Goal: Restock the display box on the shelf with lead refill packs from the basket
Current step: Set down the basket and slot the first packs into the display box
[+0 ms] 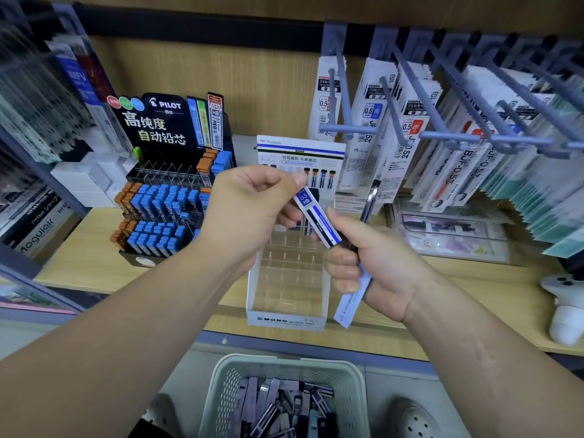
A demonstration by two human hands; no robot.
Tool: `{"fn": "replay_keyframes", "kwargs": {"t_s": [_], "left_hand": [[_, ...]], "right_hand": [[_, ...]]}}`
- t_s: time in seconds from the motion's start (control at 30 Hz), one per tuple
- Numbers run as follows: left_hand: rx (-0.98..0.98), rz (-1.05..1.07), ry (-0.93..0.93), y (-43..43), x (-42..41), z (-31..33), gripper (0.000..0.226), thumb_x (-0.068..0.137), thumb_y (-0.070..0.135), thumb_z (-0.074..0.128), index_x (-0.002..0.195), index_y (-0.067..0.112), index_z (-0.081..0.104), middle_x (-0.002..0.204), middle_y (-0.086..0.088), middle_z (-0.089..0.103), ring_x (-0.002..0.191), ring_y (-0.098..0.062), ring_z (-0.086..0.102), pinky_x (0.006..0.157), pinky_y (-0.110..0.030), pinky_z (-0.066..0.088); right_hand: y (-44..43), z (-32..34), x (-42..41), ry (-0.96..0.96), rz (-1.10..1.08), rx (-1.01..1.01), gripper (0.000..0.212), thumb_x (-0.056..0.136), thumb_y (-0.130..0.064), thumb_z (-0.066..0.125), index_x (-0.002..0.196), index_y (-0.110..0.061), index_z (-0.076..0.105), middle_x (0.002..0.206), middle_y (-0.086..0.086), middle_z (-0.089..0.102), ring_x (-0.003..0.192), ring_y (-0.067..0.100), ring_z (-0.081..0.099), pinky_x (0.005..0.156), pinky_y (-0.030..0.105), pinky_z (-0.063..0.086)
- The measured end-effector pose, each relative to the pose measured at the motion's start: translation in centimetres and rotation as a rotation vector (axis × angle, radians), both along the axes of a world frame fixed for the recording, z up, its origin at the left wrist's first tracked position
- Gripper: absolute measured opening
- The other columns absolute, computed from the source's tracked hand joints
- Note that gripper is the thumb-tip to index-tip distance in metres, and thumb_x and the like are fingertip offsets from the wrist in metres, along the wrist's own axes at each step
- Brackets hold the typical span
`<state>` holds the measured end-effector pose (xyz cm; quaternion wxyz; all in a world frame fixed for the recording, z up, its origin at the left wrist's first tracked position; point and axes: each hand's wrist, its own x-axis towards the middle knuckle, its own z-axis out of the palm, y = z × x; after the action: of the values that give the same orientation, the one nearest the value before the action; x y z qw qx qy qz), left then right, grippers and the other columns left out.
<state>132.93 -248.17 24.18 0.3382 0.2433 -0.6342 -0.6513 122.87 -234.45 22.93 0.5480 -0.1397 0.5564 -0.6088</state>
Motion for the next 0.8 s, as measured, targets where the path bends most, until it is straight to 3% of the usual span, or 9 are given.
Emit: {"fn": "replay_keyframes", "kwargs": {"t_s": [0.13,0.27,0.4,0.6,0.7,0.8], "left_hand": [[0.056,-0.096,-0.04,-0.4,-0.3,-0.3,0.006,0.09,0.005,0.066,0.09,0.002,0.072,0.067,-0.012,0.071,0.055,-0.019,0.061,0.057,-0.032,0.056],[-0.077,-0.055,-0.092,-1.5,-0.3,0.0,0.01,0.088,-0.001,0.068,0.092,0.006,0.073,0.07,-0.01,0.073,0.06,-0.02,0.067,0.062,-0.032,0.059],[-0.32,0.039,-0.13,-2.4,-0.4,0.0,0.015,0.086,0.003,0.072,0.09,0.017,0.074,0.069,-0.001,0.074,0.066,-0.015,0.072,0.065,-0.022,0.057],[-0.605,0.001,-0.298,-1.9,-1.5,-1.6,0.015,0.085,0.015,0.076,0.094,0.027,0.076,0.075,0.008,0.072,0.069,-0.005,0.068,0.069,-0.02,0.057],[-0.761,0.009,-0.306,-1.8,-2.0,-1.9,0.015,0.084,0.015,0.077,0.097,0.021,0.079,0.079,0.008,0.07,0.068,-0.003,0.064,0.069,-0.017,0.054],[-0.884,0.035,-0.27,-2.0,-2.4,-2.1,0.015,0.082,0.012,0.079,0.097,0.013,0.079,0.084,0.002,0.07,0.07,-0.009,0.065,0.073,-0.025,0.056]], "right_hand": [[0.2,-0.1,-0.3,0.088,-0.042,0.031,0.039,0.092,-0.046,0.062,0.101,-0.008,0.067,0.056,-0.002,0.025,0.048,0.012,0.022,0.042,0.024,0.02],[0.6,-0.7,-0.9,0.216,-0.097,0.114,0.031,0.094,-0.045,0.063,0.083,-0.016,0.063,0.053,-0.003,0.028,0.045,0.013,0.023,0.044,0.024,0.02],[1.2,-1.3,-1.6,0.327,-0.143,0.21,0.041,0.09,-0.049,0.068,0.067,-0.023,0.047,0.053,-0.005,0.032,0.046,0.014,0.028,0.045,0.026,0.026],[1.9,-1.3,-2.1,0.326,-0.121,0.213,0.035,0.087,-0.05,0.071,0.081,-0.022,0.051,0.054,-0.006,0.031,0.047,0.014,0.027,0.047,0.027,0.024],[1.9,-1.2,-2.1,0.329,-0.121,0.21,0.031,0.086,-0.049,0.072,0.09,-0.021,0.06,0.054,-0.006,0.032,0.047,0.013,0.028,0.047,0.026,0.025],[1.9,-1.2,-2.2,0.324,-0.104,0.202,0.034,0.083,-0.049,0.074,0.094,-0.02,0.059,0.053,-0.007,0.031,0.048,0.014,0.026,0.045,0.025,0.025]]}}
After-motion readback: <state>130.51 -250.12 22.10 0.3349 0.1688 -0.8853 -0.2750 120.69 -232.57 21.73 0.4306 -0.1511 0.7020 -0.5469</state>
